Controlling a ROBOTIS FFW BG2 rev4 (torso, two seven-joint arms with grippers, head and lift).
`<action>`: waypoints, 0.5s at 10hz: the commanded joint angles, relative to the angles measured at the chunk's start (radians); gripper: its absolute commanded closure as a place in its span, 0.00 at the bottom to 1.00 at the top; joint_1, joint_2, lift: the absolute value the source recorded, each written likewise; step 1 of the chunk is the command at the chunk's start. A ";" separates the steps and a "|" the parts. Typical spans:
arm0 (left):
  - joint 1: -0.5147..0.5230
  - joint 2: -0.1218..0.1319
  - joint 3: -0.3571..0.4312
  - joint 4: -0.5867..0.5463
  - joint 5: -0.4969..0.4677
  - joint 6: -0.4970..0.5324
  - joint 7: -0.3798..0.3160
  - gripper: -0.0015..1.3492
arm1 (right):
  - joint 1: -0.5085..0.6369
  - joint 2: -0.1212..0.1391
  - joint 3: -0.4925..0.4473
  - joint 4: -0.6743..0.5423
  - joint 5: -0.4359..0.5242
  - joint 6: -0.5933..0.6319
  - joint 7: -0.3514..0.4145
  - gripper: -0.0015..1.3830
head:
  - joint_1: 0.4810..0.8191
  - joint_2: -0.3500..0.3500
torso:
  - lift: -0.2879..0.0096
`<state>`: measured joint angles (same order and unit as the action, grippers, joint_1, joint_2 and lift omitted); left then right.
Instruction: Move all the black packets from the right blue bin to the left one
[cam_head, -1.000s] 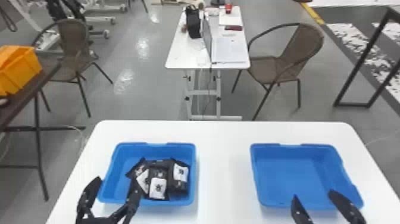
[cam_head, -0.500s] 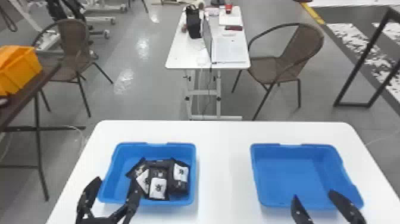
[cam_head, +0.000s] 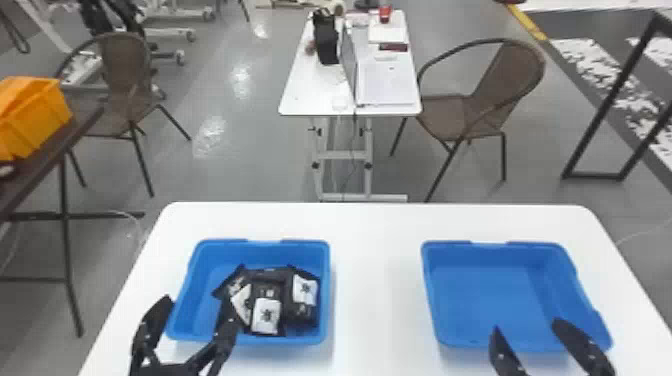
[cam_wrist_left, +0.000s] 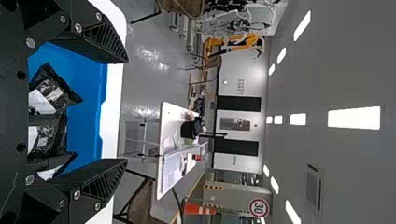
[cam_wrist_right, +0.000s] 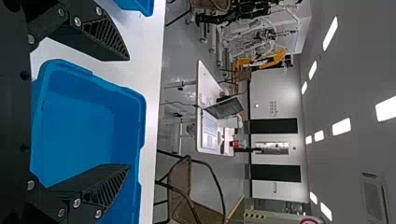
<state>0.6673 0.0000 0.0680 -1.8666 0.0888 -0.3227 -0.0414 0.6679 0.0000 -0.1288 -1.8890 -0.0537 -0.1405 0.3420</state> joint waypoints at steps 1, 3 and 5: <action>0.000 -0.003 -0.001 0.001 0.003 -0.002 0.000 0.22 | 0.001 0.001 0.000 -0.001 0.000 0.002 0.000 0.16 | 0.63 0.58 | 0.97; 0.000 -0.003 -0.001 0.001 0.003 -0.004 0.000 0.22 | 0.002 0.001 0.000 -0.004 0.000 0.007 0.000 0.16 | 0.63 0.58 | 0.97; 0.000 -0.003 -0.001 0.001 0.000 -0.007 0.000 0.22 | 0.002 0.001 0.000 -0.004 0.000 0.007 0.000 0.16 | 0.63 0.58 | 0.97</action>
<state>0.6680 0.0000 0.0672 -1.8653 0.0911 -0.3299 -0.0414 0.6703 0.0000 -0.1288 -1.8929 -0.0535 -0.1334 0.3419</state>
